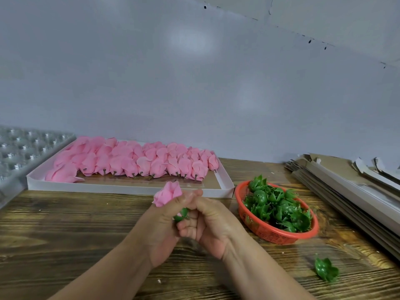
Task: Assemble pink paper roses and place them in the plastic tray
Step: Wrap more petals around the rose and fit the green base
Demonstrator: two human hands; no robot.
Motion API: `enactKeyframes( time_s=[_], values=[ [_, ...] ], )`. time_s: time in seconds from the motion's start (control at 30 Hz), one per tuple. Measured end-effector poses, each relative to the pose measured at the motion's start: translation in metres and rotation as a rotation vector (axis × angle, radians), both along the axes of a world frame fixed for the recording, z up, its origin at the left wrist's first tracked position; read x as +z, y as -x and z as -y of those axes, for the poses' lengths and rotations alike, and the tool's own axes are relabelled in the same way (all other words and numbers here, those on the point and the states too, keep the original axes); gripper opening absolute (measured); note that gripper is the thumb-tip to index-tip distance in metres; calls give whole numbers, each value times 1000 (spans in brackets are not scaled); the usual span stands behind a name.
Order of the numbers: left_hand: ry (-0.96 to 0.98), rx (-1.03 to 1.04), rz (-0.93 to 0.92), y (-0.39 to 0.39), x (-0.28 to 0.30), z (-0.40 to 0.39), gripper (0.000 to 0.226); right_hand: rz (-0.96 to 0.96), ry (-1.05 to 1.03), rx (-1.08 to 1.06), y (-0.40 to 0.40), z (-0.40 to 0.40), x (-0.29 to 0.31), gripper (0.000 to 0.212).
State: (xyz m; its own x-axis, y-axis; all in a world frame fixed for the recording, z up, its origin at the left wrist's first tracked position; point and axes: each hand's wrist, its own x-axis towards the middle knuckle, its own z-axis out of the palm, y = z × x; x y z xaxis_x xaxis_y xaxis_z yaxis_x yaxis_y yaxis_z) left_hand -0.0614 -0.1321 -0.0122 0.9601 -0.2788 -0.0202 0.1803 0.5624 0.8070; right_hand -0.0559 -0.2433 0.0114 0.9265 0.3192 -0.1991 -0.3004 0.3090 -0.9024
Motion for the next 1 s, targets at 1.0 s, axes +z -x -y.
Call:
enactKeyframes(
  time_s=[1.0],
  values=[
    [270, 79, -176, -12, -5, 0, 53, 680, 599, -284, 7, -14, -16, 20]
  ],
)
